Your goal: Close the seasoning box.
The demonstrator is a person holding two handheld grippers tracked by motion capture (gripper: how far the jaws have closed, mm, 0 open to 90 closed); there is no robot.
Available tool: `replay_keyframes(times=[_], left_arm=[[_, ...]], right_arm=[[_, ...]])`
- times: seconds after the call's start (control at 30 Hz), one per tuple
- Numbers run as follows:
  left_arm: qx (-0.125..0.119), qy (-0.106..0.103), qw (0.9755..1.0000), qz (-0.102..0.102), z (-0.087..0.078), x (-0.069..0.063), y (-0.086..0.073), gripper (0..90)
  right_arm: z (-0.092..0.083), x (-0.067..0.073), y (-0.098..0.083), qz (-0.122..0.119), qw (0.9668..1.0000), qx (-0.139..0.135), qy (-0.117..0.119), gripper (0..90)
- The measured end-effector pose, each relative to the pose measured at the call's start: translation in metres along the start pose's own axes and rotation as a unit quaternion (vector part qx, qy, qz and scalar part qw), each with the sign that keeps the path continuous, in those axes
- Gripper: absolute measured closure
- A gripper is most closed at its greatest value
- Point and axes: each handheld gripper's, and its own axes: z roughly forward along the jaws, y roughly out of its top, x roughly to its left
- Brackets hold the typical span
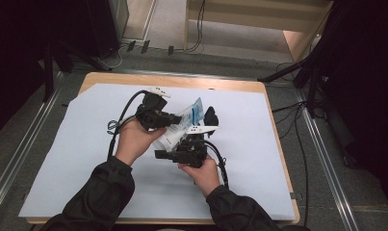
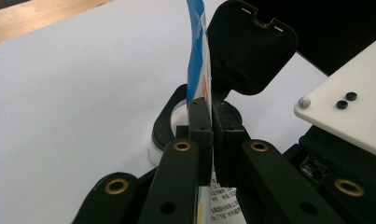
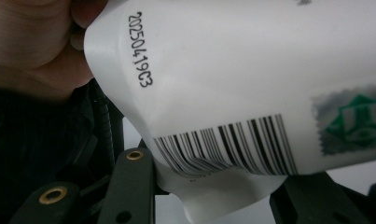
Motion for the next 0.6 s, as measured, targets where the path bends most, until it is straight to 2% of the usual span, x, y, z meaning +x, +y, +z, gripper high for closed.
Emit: replay_keyframes(times=[0.13,0.3,0.6], left_arm=[[0.003,-0.002,1.0000,0.001,-0.0002,0.0004,-0.0004,87.0],[0.007,-0.004,1.0000,0.004,-0.0006,0.0005,-0.0005,90.0],[0.001,0.006,1.0000,-0.003,-0.0012,0.0029,-0.0001,90.0]], right_arm=[[0.0002,0.0008,-0.0001,0.000,1.0000,0.000,0.001,63.7],[0.0013,0.0016,0.0000,0.000,1.0000,-0.001,0.000,63.8],[0.0010,0.0012,0.0009,0.002,1.0000,-0.001,-0.002,63.8]])
